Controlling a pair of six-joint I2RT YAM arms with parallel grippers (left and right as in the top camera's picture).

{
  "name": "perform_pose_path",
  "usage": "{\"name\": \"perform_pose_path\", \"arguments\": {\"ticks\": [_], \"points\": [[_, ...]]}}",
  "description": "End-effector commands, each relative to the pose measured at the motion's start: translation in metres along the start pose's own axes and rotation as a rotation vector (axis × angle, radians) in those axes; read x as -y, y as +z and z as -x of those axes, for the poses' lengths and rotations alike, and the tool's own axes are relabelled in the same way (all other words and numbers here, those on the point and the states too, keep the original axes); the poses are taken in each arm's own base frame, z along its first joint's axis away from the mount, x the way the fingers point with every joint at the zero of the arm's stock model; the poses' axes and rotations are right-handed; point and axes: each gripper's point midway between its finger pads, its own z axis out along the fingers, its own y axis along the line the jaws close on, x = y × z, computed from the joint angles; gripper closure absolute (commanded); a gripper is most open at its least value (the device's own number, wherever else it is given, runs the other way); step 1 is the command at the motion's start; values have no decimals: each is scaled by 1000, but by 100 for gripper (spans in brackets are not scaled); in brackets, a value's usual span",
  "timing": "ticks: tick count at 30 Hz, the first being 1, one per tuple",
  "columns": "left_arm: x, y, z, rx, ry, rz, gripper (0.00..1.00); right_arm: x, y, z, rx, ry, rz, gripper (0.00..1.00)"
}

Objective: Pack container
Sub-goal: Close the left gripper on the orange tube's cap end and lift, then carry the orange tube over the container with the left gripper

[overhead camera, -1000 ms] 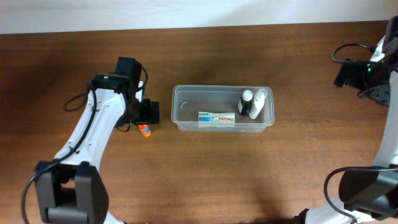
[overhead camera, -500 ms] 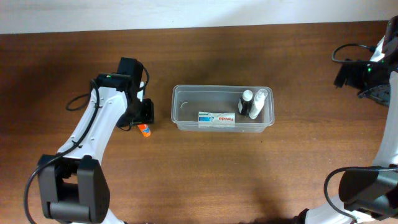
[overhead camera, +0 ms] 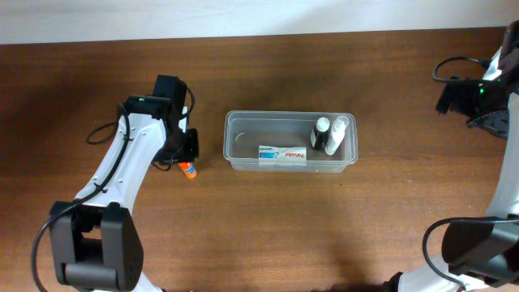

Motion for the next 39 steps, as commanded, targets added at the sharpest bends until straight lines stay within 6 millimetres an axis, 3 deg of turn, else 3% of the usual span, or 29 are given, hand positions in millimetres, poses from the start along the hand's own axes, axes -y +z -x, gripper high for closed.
{"name": "perform_pose_path", "arguments": {"ticks": [1,14,18,25,29,32,35,39], "points": [[-2,-1,1,-7,0,9,73,4,-1,2,8,15,-12,2],[-1,-7,4,1,1,6,74,4,-1,2,8,15,-12,2],[7,-31,20,51,0,-28,74,4,-1,2,8,15,-13,2],[26,-108,54,201,10,-125,74,4,-1,2,8,15,-13,2],[55,-151,64,292,62,-218,74,4,-1,2,8,15,-12,2],[90,-177,63,354,134,-279,74,4,-1,2,8,15,-12,2],[131,-191,57,403,211,-328,74,4,-1,2,8,15,-13,2],[186,-196,42,433,319,-378,74,4,-1,2,8,15,-13,2]]}}
